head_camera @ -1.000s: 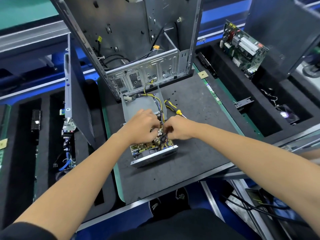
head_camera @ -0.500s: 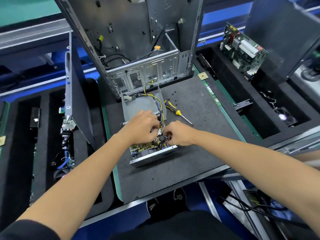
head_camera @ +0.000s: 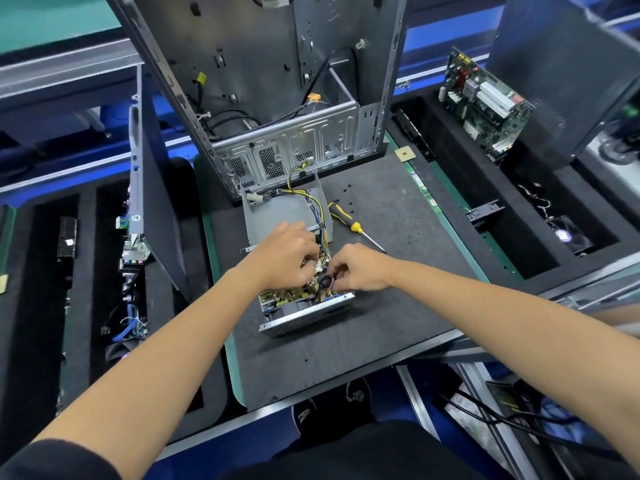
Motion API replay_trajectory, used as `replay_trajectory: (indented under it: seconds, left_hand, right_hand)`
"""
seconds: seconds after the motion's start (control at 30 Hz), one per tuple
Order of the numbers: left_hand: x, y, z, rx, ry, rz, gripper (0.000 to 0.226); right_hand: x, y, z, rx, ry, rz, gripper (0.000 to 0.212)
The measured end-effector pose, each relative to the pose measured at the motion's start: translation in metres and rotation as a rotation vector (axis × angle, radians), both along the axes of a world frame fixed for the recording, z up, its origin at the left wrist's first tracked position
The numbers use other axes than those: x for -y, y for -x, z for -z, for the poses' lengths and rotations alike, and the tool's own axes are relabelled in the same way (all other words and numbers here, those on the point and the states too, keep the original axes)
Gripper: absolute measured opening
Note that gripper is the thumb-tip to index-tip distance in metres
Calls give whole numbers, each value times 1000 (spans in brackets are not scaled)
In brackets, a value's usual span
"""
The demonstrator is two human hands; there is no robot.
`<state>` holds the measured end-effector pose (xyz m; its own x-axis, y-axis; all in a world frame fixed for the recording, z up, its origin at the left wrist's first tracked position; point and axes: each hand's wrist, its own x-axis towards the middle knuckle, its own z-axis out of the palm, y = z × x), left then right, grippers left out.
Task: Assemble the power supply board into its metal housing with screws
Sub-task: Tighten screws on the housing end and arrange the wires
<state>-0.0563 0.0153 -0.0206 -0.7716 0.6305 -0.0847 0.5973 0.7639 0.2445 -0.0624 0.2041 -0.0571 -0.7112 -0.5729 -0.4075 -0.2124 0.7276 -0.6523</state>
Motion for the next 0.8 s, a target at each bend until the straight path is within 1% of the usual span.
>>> replay_trajectory:
  seconds: [0.13, 0.23, 0.3, 0.37, 0.4, 0.43, 0.47, 0.5, 0.57, 0.67, 0.73, 0.8]
  left_hand:
    - [0, 0, 1, -9, -1, 5, 17]
    - [1, 0, 1, -10, -10, 4, 17]
    - [1, 0, 1, -10, -13, 4, 17]
    - [1, 1, 1, -11, -16, 6, 17]
    - [1, 1, 1, -12, -16, 8, 17]
    - [1, 1, 1, -12, -12, 10, 17]
    - [1, 1, 1, -11, -6, 11, 18]
    - [1, 2, 1, -11, -2, 13, 18]
    - [1, 1, 1, -9, 2, 13, 18]
    - [1, 2, 1, -5, -1, 13, 18]
    - [1, 2, 1, -6, 9, 16, 18]
    - [2, 3, 1, -5, 10, 16, 18]
  right_hand:
    - [-1, -1, 2, 11, 7, 1, 5]
    - [-1, -2, 1, 26, 37, -2, 10]
    - [-3, -1, 1, 107, 71, 26, 5]
    - [-5, -2, 0, 230, 107, 60, 6]
    - [-7, -2, 0, 265, 118, 64, 2]
    - [-7, -3, 0, 274, 123, 62, 8]
    - [-7, -3, 0, 268, 126, 54, 15]
    - [-6, -4, 1, 241, 122, 41, 17]
    - [-4, -6, 1, 144, 83, -3, 11]
    - [-3, -6, 1, 33, 50, -61, 16]
    - [-3, -5, -1, -43, 52, -75, 11]
    - [-3, -5, -1, -86, 49, -71, 11]
